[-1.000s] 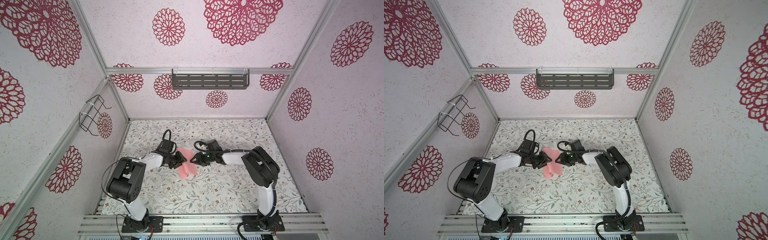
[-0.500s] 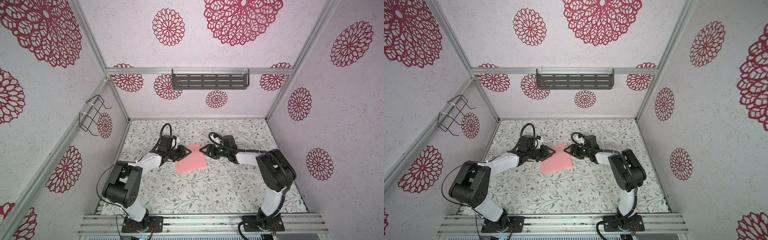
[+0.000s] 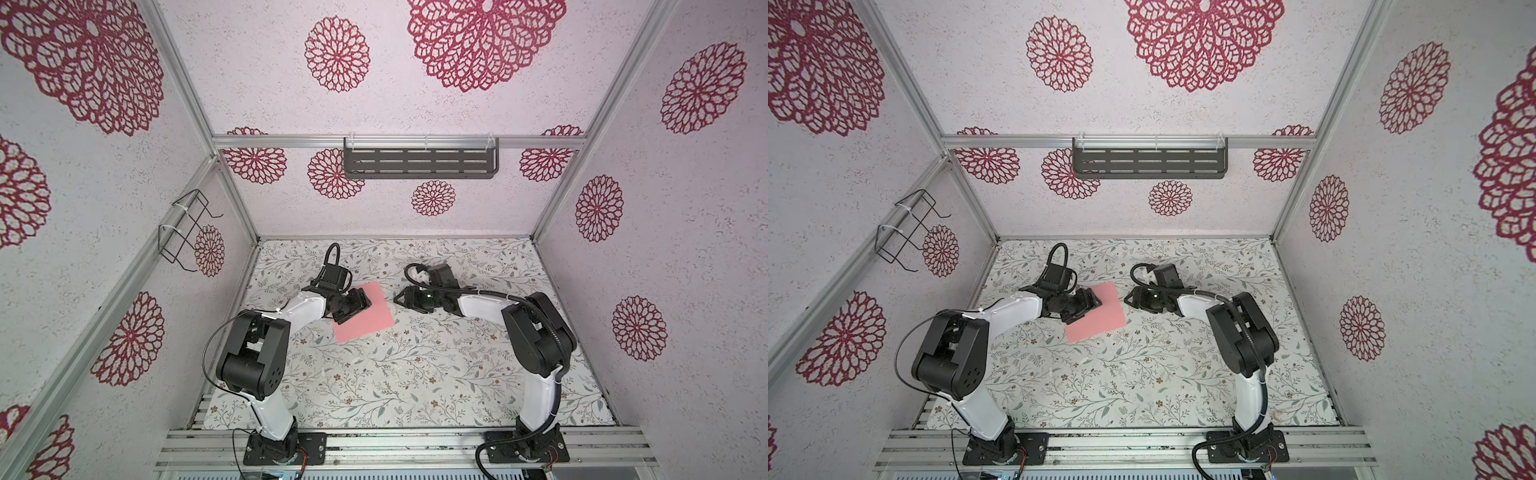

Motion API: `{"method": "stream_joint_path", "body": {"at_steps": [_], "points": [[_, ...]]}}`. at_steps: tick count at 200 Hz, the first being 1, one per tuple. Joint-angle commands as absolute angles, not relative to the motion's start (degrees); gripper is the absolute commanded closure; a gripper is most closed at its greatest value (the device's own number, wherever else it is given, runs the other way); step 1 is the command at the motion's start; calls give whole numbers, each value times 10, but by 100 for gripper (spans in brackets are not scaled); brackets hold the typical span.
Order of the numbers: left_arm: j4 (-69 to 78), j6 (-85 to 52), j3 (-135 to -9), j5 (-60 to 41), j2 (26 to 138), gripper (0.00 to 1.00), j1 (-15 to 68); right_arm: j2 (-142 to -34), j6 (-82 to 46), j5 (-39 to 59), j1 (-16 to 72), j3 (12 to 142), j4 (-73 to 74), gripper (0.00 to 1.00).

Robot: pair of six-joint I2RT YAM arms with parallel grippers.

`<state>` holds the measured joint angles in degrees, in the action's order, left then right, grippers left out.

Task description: Fold a paper plane with a square sheet of paper (pick it up from the middle)

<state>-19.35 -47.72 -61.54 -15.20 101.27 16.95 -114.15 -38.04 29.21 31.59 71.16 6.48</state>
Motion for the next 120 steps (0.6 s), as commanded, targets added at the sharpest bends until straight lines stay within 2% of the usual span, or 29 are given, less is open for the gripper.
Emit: {"method": "stream_joint_path", "body": {"at_steps": [1,33,120], "points": [[-223,-504,-627,-105,1031,19,159,-1178,-374,298,336,765,48,47],[-218,-507,-632,-96,1045,15,149,-1228,-367,296,349,837,27,50],[-214,-549,-618,-122,1063,13,130,-1315,-349,279,353,950,-25,53]]}}
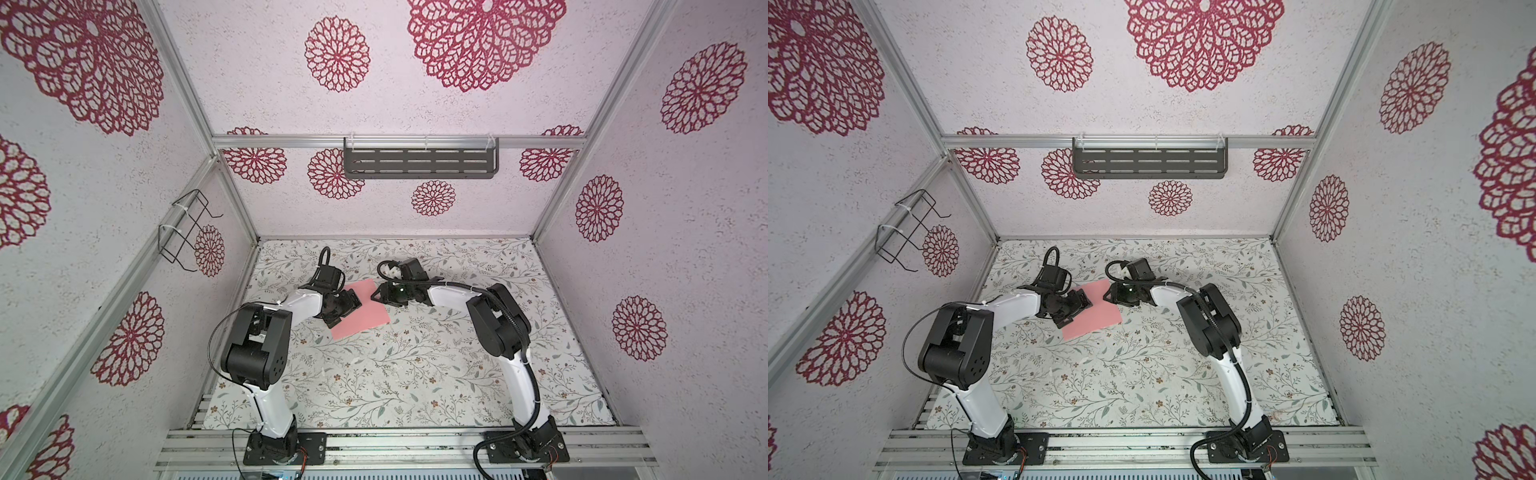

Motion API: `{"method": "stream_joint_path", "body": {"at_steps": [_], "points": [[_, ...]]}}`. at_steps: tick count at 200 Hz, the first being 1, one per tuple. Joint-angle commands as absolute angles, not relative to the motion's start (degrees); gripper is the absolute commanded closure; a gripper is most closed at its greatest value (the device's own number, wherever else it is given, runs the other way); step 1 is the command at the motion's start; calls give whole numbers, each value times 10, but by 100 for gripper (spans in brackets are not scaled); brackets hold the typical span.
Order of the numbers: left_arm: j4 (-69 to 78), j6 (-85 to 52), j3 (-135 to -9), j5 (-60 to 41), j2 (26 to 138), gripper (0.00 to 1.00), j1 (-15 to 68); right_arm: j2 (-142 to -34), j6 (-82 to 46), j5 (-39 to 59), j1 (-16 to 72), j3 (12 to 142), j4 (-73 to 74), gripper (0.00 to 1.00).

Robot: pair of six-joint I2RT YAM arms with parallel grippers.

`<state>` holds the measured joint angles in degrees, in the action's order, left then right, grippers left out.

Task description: Fold a paper plane with a square sheet of paper (pick it up from the middle)

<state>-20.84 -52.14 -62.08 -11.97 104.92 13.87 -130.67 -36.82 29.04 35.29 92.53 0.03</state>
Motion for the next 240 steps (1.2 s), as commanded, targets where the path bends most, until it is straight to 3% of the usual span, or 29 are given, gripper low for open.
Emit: {"method": "stream_joint_path", "body": {"at_steps": [1,129,183,240], "points": [[-213,-549,-617,-123,1063,13,130,-1316,-349,279,353,949,-25,53],[-69,-594,-526,-248,1074,13,92,-1354,-375,345,384,954,-4,57],[-96,-576,-542,-249,1089,28,90,-1355,-381,395,388,952,25,57],[-85,-544,-544,-262,1063,63,88,-1307,-390,368,371,918,48,57]]}}
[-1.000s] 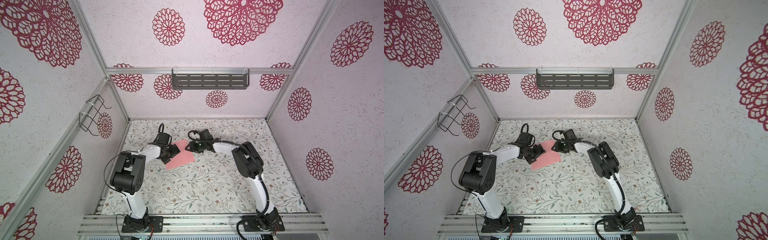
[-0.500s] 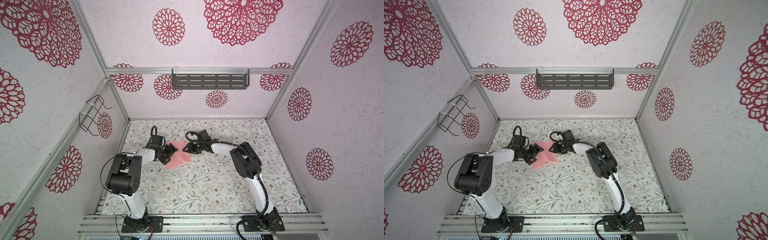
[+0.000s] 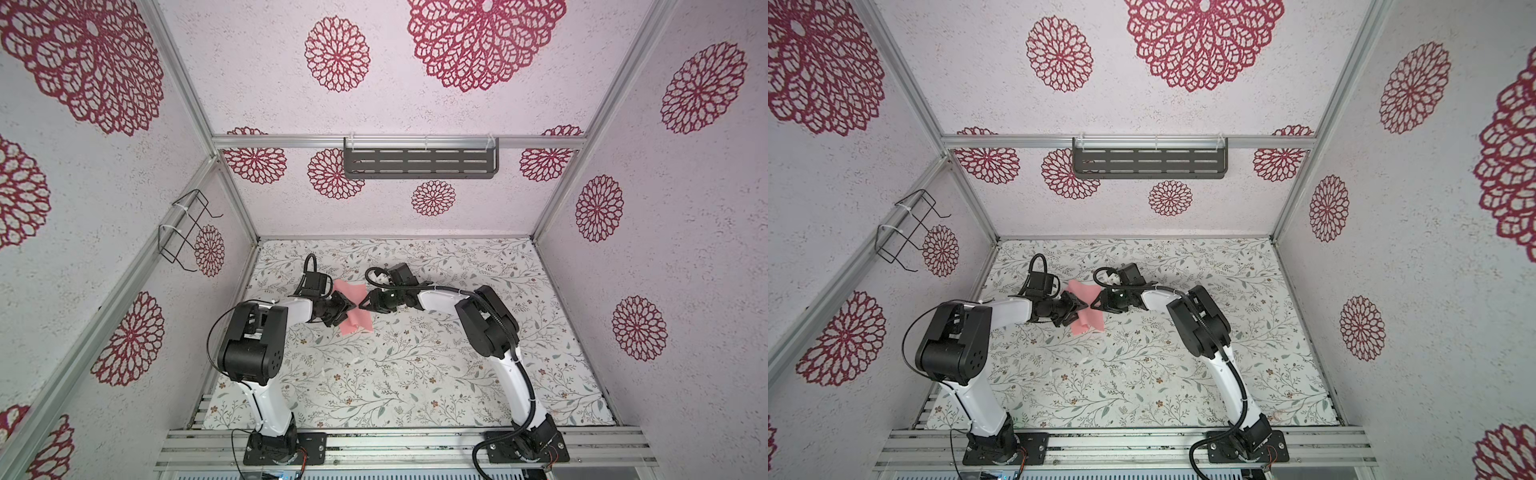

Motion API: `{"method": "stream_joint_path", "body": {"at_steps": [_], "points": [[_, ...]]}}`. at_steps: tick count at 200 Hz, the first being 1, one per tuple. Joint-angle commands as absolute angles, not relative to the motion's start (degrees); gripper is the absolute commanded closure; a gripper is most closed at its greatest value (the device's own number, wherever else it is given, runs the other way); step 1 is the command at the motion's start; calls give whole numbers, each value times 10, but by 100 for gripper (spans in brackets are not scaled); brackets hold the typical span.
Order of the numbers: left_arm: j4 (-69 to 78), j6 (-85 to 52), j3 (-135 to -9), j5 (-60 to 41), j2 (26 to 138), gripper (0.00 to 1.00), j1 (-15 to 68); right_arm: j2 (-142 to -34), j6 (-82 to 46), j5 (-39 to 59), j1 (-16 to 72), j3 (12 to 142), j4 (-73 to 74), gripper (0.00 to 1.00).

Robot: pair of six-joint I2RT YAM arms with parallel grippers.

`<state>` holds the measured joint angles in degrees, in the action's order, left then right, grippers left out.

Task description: Fold a paper plane with a square sheet of paper (pick it up from the middle)

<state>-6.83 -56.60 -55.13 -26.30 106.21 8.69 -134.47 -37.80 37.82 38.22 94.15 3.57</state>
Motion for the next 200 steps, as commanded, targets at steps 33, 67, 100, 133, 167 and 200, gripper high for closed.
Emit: {"method": "stream_joint_path", "body": {"at_steps": [33,67,100,133,167,200], "points": [[-35,-519,-534,-312,1028,71,89,-1225,-427,367,338,827,139,54],[83,-549,-499,-394,998,75,92,-1166,-462,395,304,748,207,48],[190,-599,-477,-465,985,75,101,-1147,-472,435,295,728,222,36],[273,-645,-466,-505,989,75,116,-1148,-508,471,297,735,253,28],[291,-655,-468,-517,1001,75,119,-1160,-517,480,299,756,244,27],[286,-652,-468,-519,1006,75,120,-1161,-518,483,298,759,232,29]]}}
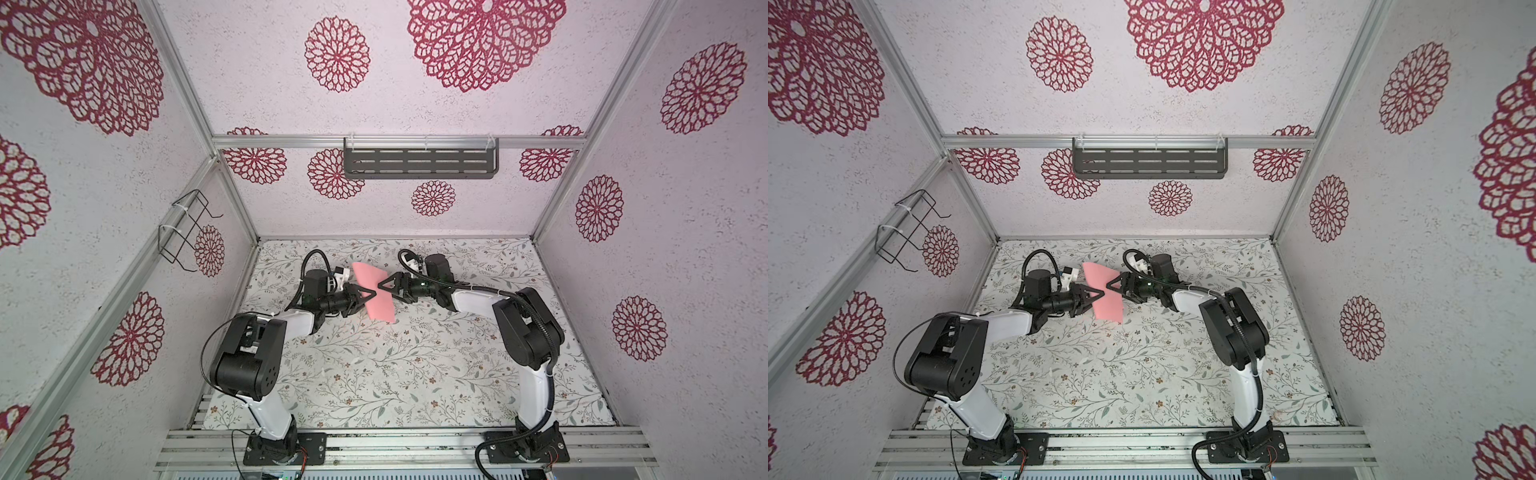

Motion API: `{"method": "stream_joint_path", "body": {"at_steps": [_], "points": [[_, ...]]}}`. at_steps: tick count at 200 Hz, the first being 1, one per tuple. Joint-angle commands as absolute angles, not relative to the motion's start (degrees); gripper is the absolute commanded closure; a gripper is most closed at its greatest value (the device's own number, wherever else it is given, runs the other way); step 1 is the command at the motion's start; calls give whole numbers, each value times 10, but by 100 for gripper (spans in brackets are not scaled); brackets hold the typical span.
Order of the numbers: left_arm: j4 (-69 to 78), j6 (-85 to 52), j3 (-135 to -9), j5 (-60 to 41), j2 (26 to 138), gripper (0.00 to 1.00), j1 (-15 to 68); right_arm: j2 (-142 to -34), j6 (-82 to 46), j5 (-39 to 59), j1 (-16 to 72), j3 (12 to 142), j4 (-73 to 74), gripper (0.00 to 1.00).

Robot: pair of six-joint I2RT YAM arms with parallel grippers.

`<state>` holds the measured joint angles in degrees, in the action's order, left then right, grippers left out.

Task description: Fold a paper plane with a square sheet of paper (pick it up from the middle)

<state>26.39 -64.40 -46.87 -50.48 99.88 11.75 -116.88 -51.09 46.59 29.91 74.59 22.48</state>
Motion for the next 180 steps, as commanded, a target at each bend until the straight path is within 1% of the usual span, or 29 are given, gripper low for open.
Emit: {"method": "stream_joint_path", "body": {"at_steps": [1,80,105,133,150,180], "points": [[286,-652,-469,-519,1006,75,120,-1161,-518,482,298,759,233,30],[111,-557,-496,-490,1014,76,120,-1140,-517,462,286,736,256,46],[106,-556,-501,-493,1021,76,122,-1141,-523,466,287,732,261,56],[105,-556,-509,-499,1030,76,128,-1138,-527,469,290,721,266,71],[100,-552,-514,-502,1038,74,133,-1135,-526,462,290,713,265,80],[85,-544,-517,-500,1050,68,140,-1124,-511,437,291,697,231,91]]}}
